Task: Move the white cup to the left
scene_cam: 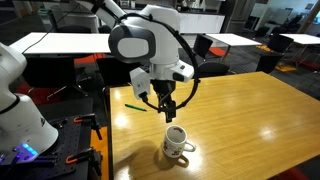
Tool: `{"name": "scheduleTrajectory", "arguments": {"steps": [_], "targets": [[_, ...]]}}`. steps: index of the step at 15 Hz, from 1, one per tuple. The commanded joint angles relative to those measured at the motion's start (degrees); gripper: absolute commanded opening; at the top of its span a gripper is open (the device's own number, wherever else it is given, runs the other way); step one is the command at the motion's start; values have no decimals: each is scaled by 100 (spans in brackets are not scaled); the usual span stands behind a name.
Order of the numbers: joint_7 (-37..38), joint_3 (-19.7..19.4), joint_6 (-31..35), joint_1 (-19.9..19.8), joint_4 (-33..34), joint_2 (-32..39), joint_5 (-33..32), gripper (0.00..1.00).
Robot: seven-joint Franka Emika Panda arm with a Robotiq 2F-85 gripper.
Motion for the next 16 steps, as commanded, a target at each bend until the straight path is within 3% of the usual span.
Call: {"name": "scheduleTrajectory", "arguments": {"steps": [1,9,16], "targets": [[-417,25,537,-87,-89,225,32,100],[-2022,109,729,-250,-1,680,720,100],[-2576,159,797,-296,67,855,497,100]]}}
